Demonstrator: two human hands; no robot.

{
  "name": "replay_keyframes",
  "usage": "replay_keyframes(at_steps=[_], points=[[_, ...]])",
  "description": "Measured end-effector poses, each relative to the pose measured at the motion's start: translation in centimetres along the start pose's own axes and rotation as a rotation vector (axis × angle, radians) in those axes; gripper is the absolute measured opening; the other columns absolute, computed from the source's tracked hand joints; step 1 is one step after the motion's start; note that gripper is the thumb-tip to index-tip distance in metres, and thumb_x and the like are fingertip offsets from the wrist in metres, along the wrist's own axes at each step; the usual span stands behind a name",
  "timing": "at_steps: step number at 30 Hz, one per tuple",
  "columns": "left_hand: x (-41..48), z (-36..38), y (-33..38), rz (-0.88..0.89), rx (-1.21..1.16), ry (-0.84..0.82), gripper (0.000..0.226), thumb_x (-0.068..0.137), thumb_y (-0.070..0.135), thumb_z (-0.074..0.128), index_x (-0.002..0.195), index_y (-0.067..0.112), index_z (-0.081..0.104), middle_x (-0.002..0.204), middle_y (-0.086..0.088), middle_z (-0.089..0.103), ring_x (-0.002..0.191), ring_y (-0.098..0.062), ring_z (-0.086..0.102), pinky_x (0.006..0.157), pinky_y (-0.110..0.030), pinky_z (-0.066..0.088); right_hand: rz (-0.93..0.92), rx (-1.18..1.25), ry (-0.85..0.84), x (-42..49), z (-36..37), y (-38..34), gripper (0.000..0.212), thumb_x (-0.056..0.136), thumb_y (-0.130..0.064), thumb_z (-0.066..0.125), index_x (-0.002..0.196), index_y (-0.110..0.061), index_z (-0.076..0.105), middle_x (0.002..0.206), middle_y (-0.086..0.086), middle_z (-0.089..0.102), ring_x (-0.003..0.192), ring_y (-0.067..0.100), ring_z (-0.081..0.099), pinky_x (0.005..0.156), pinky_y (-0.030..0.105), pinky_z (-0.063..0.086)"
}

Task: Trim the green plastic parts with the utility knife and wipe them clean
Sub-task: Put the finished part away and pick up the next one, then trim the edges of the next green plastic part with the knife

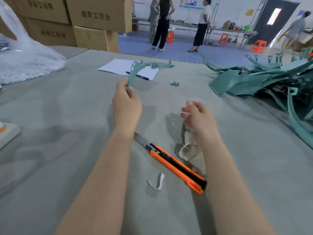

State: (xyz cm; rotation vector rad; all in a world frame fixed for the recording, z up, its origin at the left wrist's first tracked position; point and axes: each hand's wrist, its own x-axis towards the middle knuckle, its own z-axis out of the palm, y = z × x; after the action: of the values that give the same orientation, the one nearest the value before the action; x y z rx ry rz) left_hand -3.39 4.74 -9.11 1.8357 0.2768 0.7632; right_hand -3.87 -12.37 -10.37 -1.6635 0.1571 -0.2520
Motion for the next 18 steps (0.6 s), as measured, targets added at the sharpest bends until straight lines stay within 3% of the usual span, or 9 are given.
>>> replay_keyframes(at_steps=[3,5,7,9,11,14,16,18], points=[[-0.5,-1.0,2.6,-0.075,-0.202,-0.056,0.022,0.092,0.007,0.043,0.073,0.01,0.055,0.062,-0.002,0.047,0.06,-0.02,0.042,0.057,-0.025,0.042,-0.099,0.004,0.195,0.0,-1.3,0.1,0.046,0.095,-0.027,0.057,0.137,-0.019,0.041,0.125,0.002,0.053,0.09,0.009,0.061,0.092,0.034,0.05],[-1.4,-1.7,4.0,-0.105,-0.279,-0.141,0.032,0.088,0.005,0.049,0.059,0.013,0.056,0.049,0.006,0.051,0.047,-0.009,0.046,0.047,-0.018,0.043,-0.187,-0.102,0.261,-0.2,-2.3,0.1,0.07,0.092,-0.028,0.062,0.15,-0.022,0.024,0.144,0.001,0.038,0.113,0.01,0.054,0.105,0.034,0.042],[-2.5,-2.2,5.0,-0.088,-0.299,-0.253,0.031,0.09,0.006,0.053,0.062,0.016,0.062,0.045,0.011,0.057,0.043,0.0,0.051,0.045,-0.014,0.045,-0.271,-0.235,0.259,-0.2,-3.4,0.3,0.081,0.09,-0.026,0.066,0.153,-0.02,0.015,0.156,0.001,0.024,0.139,0.017,0.032,0.117,0.037,0.025],[-3.1,-2.9,5.9,-0.037,-0.298,-0.309,0.026,0.091,0.008,0.055,0.069,0.016,0.065,0.049,0.011,0.063,0.047,0.001,0.056,0.048,-0.014,0.047,-0.341,-0.386,0.194,-0.1,-4.2,0.5,0.075,0.09,-0.029,0.066,0.152,-0.021,0.023,0.156,-0.001,0.027,0.144,0.014,0.023,0.118,0.03,0.018],[-3.1,-3.8,7.2,-0.012,-0.33,-0.319,0.024,0.092,0.008,0.055,0.071,0.016,0.065,0.053,0.008,0.066,0.05,0.0,0.059,0.051,-0.014,0.049,-0.355,-0.392,0.024,-0.3,-4.6,0.4,0.06,0.091,-0.037,0.063,0.145,-0.025,0.039,0.147,-0.006,0.043,0.135,0.007,0.036,0.107,0.02,0.027],[-3.3,-4.7,9.5,0.029,-0.322,-0.319,0.023,0.094,0.011,0.055,0.073,0.014,0.064,0.056,0.006,0.069,0.054,-0.001,0.063,0.055,-0.015,0.051,-0.383,-0.315,-0.169,-0.9,-3.9,0.2,0.05,0.088,-0.037,0.066,0.135,-0.03,0.051,0.123,-0.015,0.06,0.101,-0.008,0.054,0.085,0.005,0.038],[-3.8,-5.0,10.8,0.064,-0.378,-0.391,0.023,0.096,0.023,0.055,0.077,0.014,0.064,0.064,0.003,0.072,0.063,-0.006,0.069,0.058,-0.018,0.053,-0.439,-0.346,-0.107,-0.8,-3.1,0.3,0.038,0.09,-0.027,0.066,0.126,-0.027,0.056,0.104,-0.014,0.064,0.087,-0.003,0.058,0.076,0.01,0.044],[-4.3,-5.3,11.6,0.079,-0.52,-0.548,0.037,0.094,0.046,0.048,0.091,0.012,0.064,0.084,-0.002,0.076,0.081,-0.013,0.073,0.068,-0.023,0.057,-0.469,-0.336,0.078,-0.7,-2.8,0.2,0.01,0.096,-0.019,0.056,0.098,-0.026,0.063,0.076,-0.011,0.059,0.067,-0.001,0.053,0.066,0.024,0.041]])
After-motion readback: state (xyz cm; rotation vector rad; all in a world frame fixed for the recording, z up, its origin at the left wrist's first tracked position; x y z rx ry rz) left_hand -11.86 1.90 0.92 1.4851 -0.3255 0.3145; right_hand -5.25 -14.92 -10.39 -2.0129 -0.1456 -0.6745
